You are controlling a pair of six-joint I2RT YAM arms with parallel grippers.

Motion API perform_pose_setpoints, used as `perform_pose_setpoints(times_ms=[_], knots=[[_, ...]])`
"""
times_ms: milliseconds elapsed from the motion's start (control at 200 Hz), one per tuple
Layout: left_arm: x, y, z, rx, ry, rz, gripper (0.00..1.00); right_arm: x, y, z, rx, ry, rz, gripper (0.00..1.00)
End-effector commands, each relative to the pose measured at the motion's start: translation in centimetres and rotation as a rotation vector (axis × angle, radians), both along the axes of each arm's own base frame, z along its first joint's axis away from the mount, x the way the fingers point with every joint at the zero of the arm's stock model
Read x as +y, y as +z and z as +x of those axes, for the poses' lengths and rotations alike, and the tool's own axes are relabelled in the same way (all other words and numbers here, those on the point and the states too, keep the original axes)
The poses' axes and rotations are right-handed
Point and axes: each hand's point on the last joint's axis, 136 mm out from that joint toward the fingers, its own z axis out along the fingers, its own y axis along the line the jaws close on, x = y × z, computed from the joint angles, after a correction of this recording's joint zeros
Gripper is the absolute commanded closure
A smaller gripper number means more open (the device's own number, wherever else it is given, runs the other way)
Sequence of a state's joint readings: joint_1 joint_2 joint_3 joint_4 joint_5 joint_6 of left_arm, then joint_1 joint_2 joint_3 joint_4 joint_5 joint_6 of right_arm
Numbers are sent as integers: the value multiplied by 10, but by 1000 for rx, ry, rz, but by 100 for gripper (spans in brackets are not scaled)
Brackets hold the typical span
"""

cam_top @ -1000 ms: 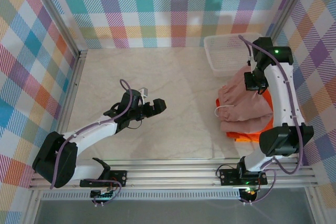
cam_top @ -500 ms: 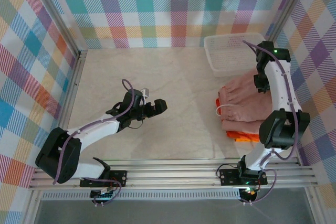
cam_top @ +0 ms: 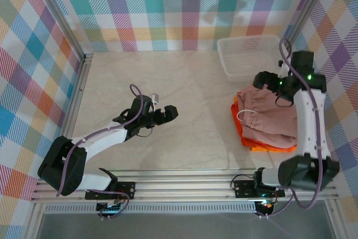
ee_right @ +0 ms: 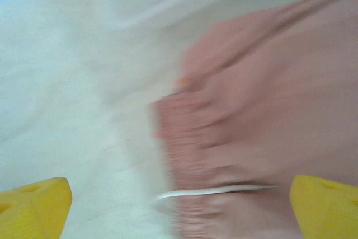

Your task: Fold and stack the shorts

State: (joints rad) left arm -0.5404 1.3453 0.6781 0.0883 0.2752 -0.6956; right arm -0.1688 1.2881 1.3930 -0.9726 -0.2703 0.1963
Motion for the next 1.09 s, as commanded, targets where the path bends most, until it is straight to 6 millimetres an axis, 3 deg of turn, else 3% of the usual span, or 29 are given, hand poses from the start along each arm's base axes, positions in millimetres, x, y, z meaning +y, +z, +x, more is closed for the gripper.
perform_pose_setpoints(times_ms=[0, 85, 345, 425, 495, 580, 660, 850, 930, 1015, 1090], knots=[[2, 16, 7, -46, 25, -26, 0, 68, 0, 9, -62, 160, 487, 1], [2, 15, 7, -42, 25, -25, 0, 68, -31, 7, -16, 131, 505, 0], [6, 10, 5, -35, 41, -18, 0, 47, -162, -7, 223, -91, 570, 1], [6, 9, 4, -32, 25, -8, 0, 47, -188, -14, 277, -114, 603, 0], [8, 10, 4, -37, 30, 2, 0, 50, -198, -19, 300, -109, 637, 0], [10, 12, 5, -49, 47, -1, 0, 54, -190, -19, 283, -83, 673, 1], [10, 15, 7, -58, 52, -8, 0, 54, -165, -16, 238, -53, 666, 1], [10, 20, 7, -67, 47, 0, 0, 54, -53, -1, -36, 47, 620, 0], [11, 22, 7, -72, 50, 0, 0, 53, -19, 9, -111, 76, 613, 1], [13, 26, 6, -83, 53, 6, 0, 48, -8, 26, -126, 78, 609, 0], [15, 33, 5, -98, 52, 10, 0, 45, -16, 43, -99, 79, 624, 1]])
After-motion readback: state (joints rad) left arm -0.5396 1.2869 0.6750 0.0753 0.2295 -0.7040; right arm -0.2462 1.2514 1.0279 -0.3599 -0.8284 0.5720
